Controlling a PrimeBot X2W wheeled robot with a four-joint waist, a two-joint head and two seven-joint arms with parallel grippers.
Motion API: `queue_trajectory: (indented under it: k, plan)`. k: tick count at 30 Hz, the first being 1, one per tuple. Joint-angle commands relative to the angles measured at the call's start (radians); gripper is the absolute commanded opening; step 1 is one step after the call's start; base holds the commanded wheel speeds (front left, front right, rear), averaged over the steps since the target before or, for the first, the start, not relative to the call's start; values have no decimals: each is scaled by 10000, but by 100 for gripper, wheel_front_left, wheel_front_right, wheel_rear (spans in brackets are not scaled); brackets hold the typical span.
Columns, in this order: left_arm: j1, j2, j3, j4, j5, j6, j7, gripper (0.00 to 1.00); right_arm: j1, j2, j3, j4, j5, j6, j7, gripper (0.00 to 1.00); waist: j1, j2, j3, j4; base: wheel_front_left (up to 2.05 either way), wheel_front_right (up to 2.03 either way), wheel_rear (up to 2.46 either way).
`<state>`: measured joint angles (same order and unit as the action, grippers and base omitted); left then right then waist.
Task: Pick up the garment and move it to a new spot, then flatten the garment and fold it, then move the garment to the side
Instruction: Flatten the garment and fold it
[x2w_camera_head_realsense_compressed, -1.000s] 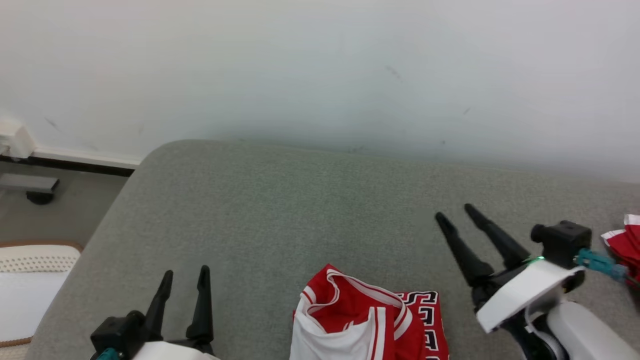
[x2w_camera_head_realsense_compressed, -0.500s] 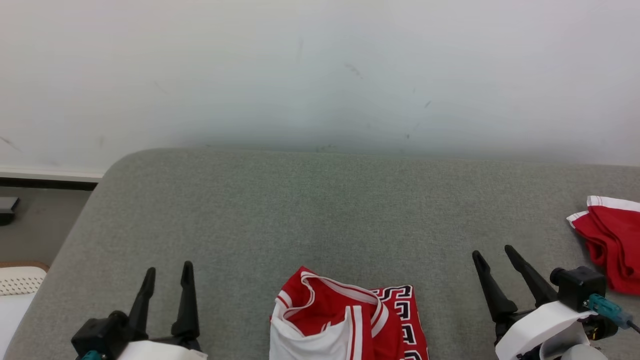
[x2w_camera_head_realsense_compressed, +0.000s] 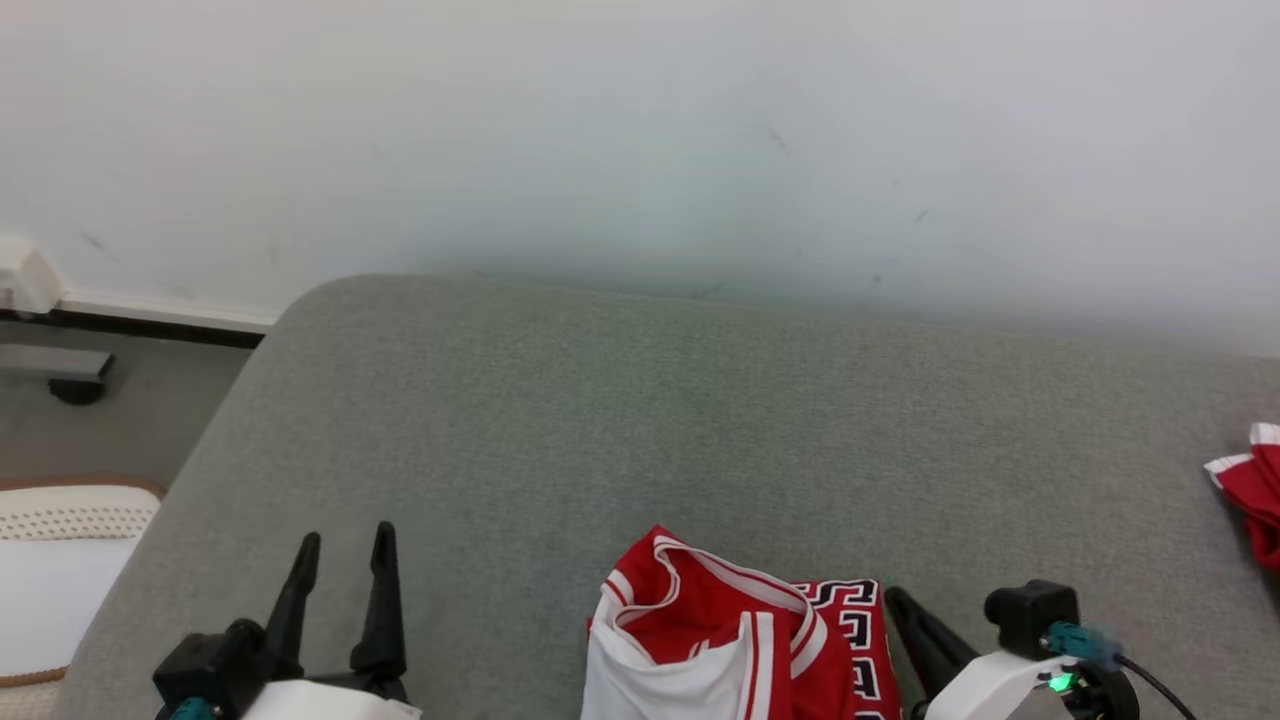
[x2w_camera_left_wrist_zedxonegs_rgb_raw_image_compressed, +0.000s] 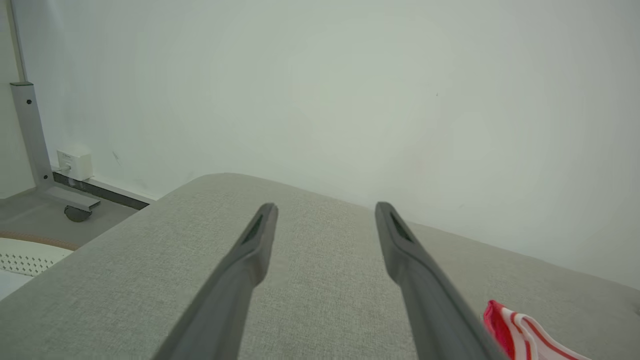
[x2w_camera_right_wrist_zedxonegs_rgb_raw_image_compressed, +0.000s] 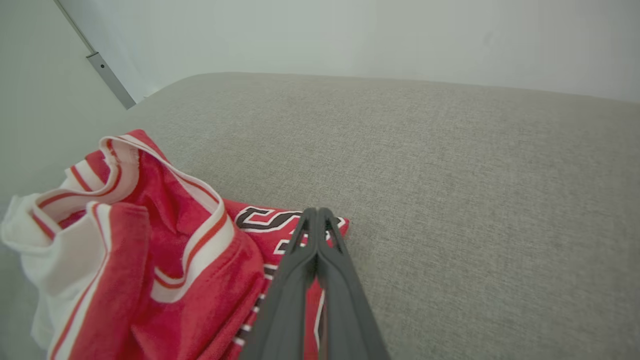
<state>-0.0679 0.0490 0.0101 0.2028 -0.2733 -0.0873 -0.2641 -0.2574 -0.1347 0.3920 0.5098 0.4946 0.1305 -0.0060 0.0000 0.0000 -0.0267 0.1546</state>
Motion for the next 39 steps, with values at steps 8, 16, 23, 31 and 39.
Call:
queue_trajectory:
  k: [8,16,23,31,39]
  plan:
    - [-34,36,26,138,69,-28,1,100,309,638,599,688,133,0,565,0,0,0,35,1042,0,0,0]
    - [-67,34,56,130,138,-84,2,100,213,791,2204,231,397,0,420,0,0,0,84,1462,0,0,0]
    - [-112,34,111,126,136,-86,2,100,-148,812,4060,-147,1187,0,189,0,0,0,108,1509,0,0,0]
    - [-140,34,231,-2,157,-52,2,100,-935,455,4963,-334,2233,0,-938,0,0,0,97,1218,0,0,0]
    - [32,34,318,-249,89,-37,2,100,-1382,-512,3955,-615,1953,0,-2012,33,0,0,28,414,0,0,0]
